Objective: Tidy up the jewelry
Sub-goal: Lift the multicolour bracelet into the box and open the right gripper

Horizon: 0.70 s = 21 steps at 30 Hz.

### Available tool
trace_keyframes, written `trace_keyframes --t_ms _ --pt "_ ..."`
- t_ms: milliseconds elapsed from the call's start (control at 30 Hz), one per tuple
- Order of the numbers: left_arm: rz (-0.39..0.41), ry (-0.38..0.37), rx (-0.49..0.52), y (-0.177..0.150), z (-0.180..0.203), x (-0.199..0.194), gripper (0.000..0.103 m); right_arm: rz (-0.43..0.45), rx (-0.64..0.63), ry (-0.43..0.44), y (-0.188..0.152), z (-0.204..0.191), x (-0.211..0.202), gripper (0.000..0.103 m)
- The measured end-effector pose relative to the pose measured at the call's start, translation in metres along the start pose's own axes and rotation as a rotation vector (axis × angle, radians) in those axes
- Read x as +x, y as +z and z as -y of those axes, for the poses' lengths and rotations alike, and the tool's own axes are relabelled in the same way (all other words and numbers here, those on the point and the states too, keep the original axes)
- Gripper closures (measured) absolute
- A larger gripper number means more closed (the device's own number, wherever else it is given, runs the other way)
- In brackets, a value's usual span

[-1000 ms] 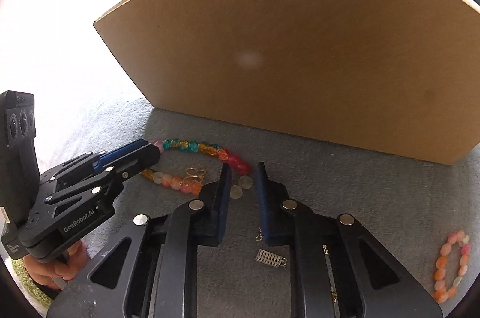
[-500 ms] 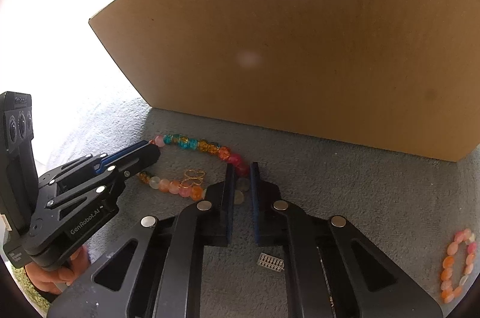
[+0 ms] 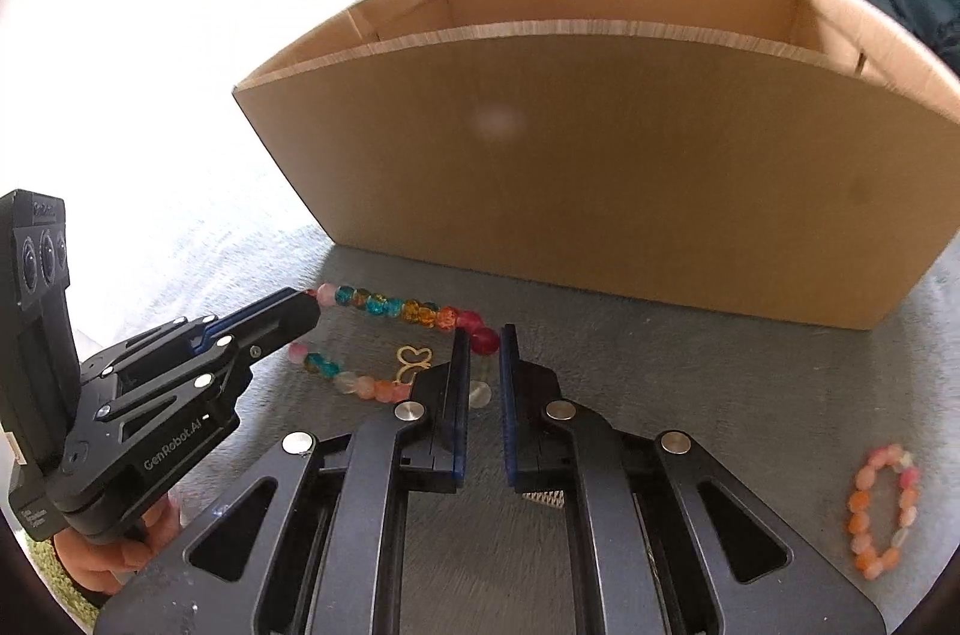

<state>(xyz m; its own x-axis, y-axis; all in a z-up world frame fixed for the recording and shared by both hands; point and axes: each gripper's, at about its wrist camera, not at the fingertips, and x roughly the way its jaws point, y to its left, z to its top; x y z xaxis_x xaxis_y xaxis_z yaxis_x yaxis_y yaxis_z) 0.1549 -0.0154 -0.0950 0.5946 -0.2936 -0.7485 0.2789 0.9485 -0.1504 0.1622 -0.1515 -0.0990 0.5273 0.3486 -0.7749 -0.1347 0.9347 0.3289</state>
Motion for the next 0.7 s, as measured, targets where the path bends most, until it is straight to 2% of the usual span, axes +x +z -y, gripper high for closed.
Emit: trace_keyframes --t_ms 400,567,700 --pt "0.103 -0.025 0.046 0.014 0.02 -0.066 0.094 0.114 -0.026 0.02 0.004 -0.007 -0.078 0.096" --pt "0.153 -0.051 0.06 0.042 0.023 -0.086 0.094 0.165 -0.039 0.044 0.026 -0.006 -0.117 0.096" --pt "0.181 -0.075 0.059 0.079 0.021 -0.091 0.094 0.182 -0.025 0.067 0.058 -0.006 -0.123 0.096"
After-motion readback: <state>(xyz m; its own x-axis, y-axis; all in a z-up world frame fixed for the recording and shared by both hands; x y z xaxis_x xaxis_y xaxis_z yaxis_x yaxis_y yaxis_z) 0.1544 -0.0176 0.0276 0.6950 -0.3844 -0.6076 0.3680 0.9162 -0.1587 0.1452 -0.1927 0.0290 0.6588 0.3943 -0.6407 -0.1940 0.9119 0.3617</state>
